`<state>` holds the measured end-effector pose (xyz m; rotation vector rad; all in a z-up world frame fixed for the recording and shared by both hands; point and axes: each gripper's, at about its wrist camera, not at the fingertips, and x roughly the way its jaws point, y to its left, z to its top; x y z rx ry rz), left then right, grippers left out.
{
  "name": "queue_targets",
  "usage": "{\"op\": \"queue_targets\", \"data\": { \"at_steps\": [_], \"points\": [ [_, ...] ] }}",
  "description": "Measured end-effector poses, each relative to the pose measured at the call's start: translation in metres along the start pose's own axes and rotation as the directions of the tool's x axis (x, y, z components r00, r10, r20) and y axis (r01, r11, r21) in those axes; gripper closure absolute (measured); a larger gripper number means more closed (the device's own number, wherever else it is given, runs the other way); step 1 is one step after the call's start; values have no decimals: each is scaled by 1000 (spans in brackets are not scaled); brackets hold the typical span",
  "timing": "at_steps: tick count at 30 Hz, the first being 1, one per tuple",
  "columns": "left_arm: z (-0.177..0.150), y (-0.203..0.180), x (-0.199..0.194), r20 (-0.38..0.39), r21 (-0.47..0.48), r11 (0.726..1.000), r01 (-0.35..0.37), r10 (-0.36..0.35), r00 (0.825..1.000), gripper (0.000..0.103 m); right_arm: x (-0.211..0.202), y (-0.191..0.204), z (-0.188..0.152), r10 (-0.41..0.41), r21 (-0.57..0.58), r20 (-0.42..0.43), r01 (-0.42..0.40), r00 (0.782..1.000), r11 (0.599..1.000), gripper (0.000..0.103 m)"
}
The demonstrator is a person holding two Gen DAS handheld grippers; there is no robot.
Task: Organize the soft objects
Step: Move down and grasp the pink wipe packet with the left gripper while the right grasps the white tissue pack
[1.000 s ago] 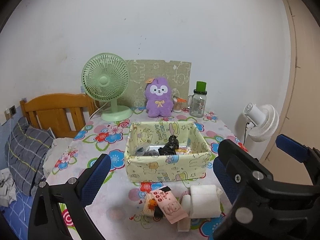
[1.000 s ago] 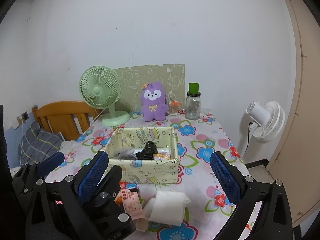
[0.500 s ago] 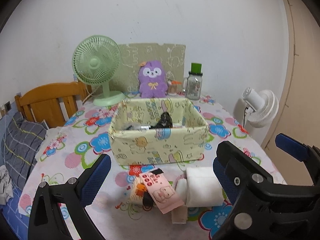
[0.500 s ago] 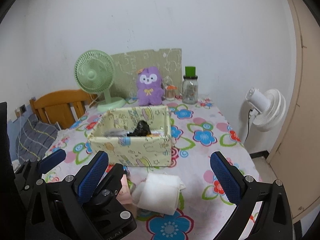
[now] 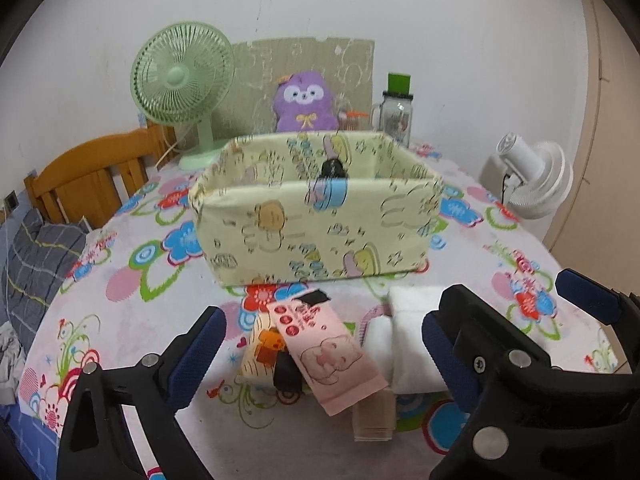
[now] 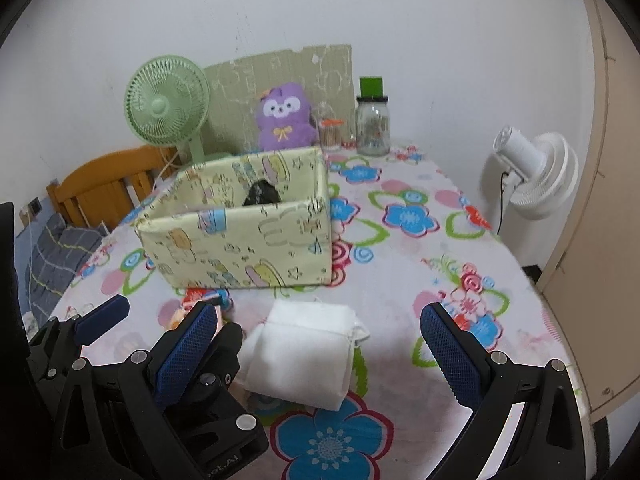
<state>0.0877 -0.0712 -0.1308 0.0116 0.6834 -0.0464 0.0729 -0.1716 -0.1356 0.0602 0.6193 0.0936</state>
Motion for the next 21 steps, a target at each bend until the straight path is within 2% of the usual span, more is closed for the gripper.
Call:
{"op": "queue_targets", "data": {
  "at_steps": [2, 8, 10, 14, 21],
  "points": [
    [-2, 2, 6, -16, -3, 1000, -4, 4, 1000, 9, 7, 1, -2, 2, -1, -15, -2, 1000, 1000, 0],
    [-7, 9, 25, -72, -35, 999, 9, -11, 997, 30, 26, 5, -5, 5, -7, -49, -5, 999, 1000, 0],
    [-9, 11, 29, -89, -43, 999, 15, -19, 996, 34, 32, 5, -6, 4, -8, -62, -4, 998, 1000, 0],
    [-8, 10, 32, -97, -22, 999, 30, -32, 995, 49, 40, 7, -6, 12, -3, -78, -12, 997, 1000, 0],
    [-9, 10, 32, -93, 15, 999, 38, -37, 995, 56, 51, 14, -8, 26, -5, -102, -27, 994, 1000, 0]
  ]
}}
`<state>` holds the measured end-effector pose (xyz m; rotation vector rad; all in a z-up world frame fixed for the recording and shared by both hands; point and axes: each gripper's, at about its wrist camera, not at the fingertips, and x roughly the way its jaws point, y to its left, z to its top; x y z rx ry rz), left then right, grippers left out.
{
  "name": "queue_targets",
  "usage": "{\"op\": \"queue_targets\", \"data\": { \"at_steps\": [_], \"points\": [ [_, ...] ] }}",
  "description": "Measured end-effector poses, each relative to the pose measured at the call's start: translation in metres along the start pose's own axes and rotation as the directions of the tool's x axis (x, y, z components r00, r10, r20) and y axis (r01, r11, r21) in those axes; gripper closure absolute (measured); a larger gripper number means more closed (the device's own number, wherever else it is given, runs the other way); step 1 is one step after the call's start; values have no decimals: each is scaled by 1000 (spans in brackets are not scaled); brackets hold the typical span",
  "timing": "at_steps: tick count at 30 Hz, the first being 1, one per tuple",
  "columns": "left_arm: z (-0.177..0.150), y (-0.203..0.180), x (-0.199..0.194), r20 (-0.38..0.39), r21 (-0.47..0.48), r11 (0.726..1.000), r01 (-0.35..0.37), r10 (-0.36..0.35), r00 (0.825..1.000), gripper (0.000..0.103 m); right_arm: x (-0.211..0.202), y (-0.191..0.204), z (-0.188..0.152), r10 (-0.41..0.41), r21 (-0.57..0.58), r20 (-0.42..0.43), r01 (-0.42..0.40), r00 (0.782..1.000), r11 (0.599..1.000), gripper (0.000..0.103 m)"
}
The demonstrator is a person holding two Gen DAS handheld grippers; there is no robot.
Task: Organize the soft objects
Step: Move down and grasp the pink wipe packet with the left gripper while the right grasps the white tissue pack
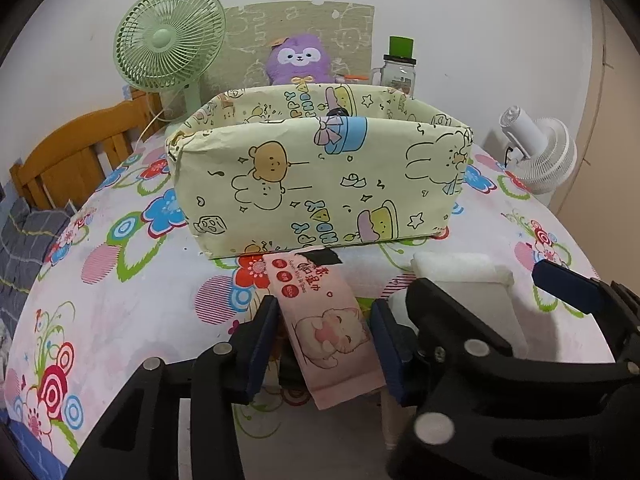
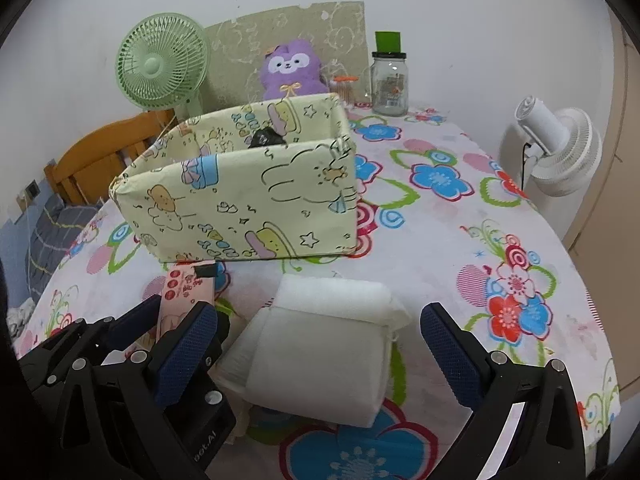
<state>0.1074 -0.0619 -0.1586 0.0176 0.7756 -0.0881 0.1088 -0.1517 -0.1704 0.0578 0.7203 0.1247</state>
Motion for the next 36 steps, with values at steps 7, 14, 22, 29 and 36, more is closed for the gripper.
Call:
{"op": "queue_targets", "data": {
  "at_steps": [7, 14, 22, 29, 36],
  "points": [
    [-1, -1, 1, 9, 35, 999, 0, -1, 1000, 56, 12, -1, 0, -29, 34, -34, 31, 999, 999, 1],
    [2, -2, 3, -1, 49, 999, -5, 5, 1000, 57, 16, 2, 1, -9, 50, -44, 11, 999, 999, 15],
    [6, -6, 6, -5, 67, 998, -6, 6, 1000, 57, 17, -6, 2, -6, 77, -58, 11, 998, 997, 32],
    [6, -9, 4, -2, 75, 997, -11, 11, 1000, 58, 13, -6, 1, 15, 72, -59, -11, 998, 997, 53],
    [7, -10, -4, 8, 67, 998, 11, -11, 1000, 61, 5, -3, 4, 26, 64, -46, -24, 999, 998, 72]
  ]
}}
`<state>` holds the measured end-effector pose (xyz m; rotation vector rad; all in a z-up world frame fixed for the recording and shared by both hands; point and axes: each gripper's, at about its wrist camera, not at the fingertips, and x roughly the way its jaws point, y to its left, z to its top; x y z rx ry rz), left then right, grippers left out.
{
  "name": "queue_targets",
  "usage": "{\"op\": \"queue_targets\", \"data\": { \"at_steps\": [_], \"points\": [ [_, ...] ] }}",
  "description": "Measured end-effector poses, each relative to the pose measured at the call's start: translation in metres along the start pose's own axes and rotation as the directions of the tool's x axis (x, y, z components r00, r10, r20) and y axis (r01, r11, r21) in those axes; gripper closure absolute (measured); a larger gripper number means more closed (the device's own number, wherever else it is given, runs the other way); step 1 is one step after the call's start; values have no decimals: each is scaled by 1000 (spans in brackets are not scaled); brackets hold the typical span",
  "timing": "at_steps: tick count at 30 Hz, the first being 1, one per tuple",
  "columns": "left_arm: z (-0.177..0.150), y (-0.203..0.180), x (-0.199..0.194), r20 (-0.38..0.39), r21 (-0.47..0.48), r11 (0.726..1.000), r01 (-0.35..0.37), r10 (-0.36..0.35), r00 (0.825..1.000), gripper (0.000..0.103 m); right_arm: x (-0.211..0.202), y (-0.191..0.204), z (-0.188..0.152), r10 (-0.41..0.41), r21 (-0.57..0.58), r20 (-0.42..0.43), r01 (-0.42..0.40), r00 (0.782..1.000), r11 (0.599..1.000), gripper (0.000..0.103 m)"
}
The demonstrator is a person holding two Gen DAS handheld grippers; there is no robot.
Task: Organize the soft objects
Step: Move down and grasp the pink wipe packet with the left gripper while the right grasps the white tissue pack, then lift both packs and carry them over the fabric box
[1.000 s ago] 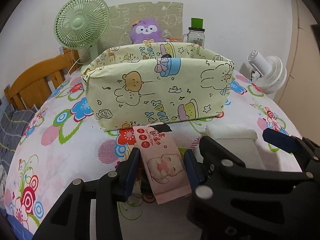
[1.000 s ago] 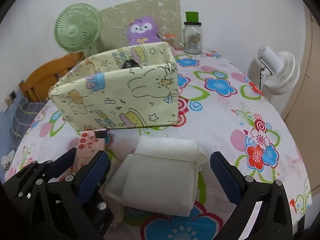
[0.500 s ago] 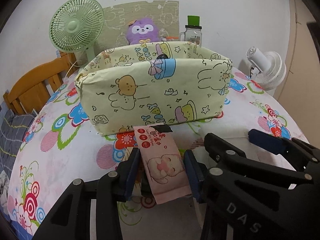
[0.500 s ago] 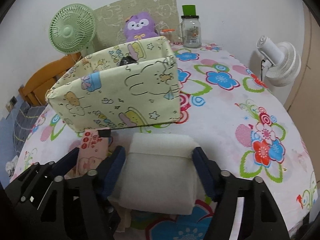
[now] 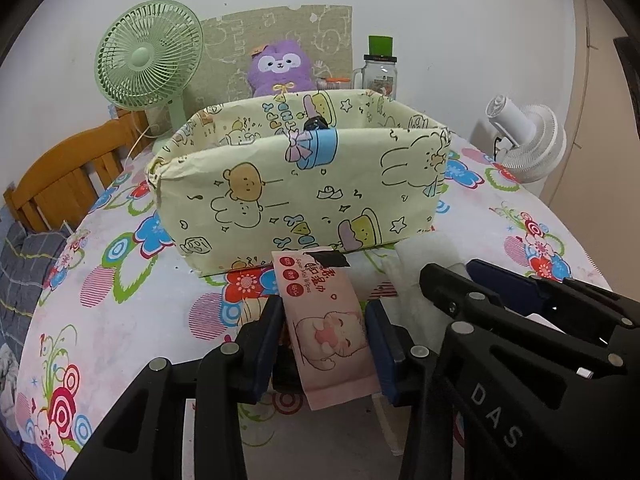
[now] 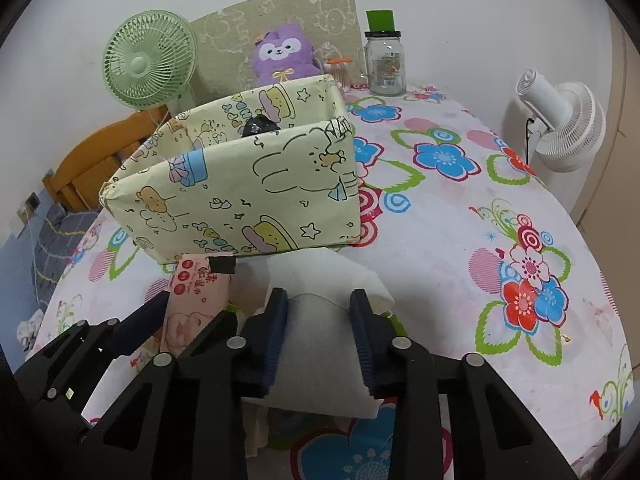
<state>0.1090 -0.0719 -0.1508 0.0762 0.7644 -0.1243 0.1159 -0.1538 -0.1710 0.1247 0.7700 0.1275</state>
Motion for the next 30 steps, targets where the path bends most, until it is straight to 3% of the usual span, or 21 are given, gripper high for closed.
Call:
{"op": "queue_targets", "data": {
  "at_steps": [7, 30],
  "points": [
    [4, 1, -14, 30, -5, 1000, 3, -3, 1000, 61, -14, 4, 4, 6, -6, 27, -5, 1000, 1000, 85],
    [35, 6, -83, 168, -6, 1000, 10, -9, 986, 61, -86, 23, 31, 6, -39, 169, 1, 986, 999, 88]
  ]
}}
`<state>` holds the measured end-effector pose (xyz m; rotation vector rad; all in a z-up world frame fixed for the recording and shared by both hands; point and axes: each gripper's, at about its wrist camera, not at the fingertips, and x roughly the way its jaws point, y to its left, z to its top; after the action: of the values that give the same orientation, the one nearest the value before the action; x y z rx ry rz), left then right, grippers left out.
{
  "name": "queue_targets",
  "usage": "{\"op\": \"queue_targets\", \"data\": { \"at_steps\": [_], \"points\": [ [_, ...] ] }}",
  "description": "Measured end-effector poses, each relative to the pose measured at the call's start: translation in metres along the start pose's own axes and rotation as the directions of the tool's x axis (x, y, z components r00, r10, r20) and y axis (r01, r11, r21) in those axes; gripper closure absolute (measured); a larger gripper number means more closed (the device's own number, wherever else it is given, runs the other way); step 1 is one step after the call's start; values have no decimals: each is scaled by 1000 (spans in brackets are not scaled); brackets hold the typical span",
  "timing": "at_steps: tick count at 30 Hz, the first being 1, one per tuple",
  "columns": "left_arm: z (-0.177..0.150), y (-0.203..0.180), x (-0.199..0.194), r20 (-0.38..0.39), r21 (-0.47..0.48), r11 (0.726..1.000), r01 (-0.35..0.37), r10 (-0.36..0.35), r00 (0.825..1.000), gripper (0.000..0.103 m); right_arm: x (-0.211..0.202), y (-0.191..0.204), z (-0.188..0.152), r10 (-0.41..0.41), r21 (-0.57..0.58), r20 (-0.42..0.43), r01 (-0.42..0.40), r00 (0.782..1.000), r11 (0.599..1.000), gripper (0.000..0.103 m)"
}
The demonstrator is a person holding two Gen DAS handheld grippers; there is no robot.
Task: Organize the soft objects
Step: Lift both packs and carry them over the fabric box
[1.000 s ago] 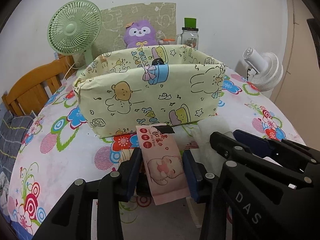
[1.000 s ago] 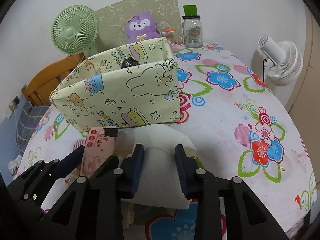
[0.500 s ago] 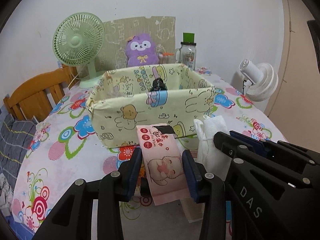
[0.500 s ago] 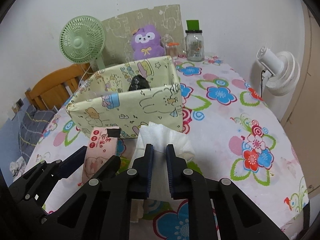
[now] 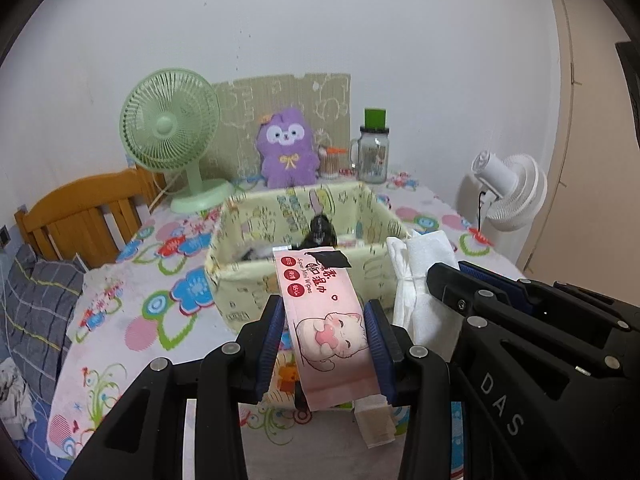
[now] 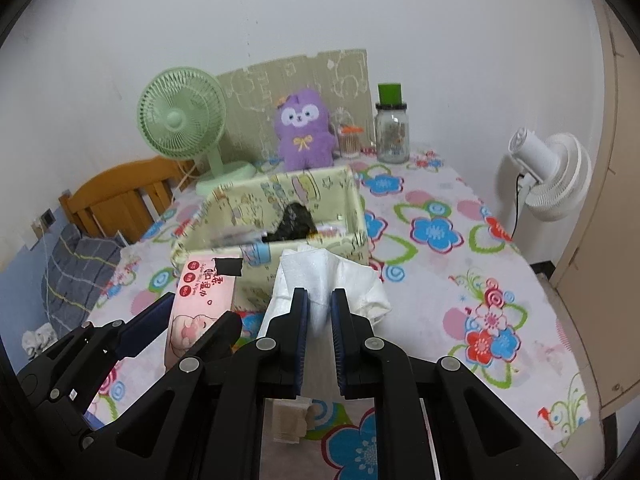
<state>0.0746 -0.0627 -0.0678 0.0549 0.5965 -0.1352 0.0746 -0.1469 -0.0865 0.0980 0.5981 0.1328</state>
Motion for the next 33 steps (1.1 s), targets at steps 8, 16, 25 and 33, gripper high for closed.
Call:
{"op": "queue_targets", "data": {
  "at_steps": [8, 16, 25, 33],
  "points": [
    [19, 0, -26, 61, 5, 1000, 0, 0, 998, 61, -29, 6, 17, -2, -12, 66, 2, 998, 1000, 88],
    [27, 1, -48, 110, 6, 1000, -13, 12, 994, 61, -54, 14, 26, 9, -27, 116, -6, 993, 1000, 88],
    [32, 6, -57, 137, -1, 1000, -21, 21, 990, 61, -64, 20, 34, 18, -37, 145, -12, 989, 999, 88],
    [43, 17, -48, 142, -17, 999, -31, 33, 989, 61, -53, 28, 47, 29, -51, 148, -21, 988, 998, 88]
  ]
}}
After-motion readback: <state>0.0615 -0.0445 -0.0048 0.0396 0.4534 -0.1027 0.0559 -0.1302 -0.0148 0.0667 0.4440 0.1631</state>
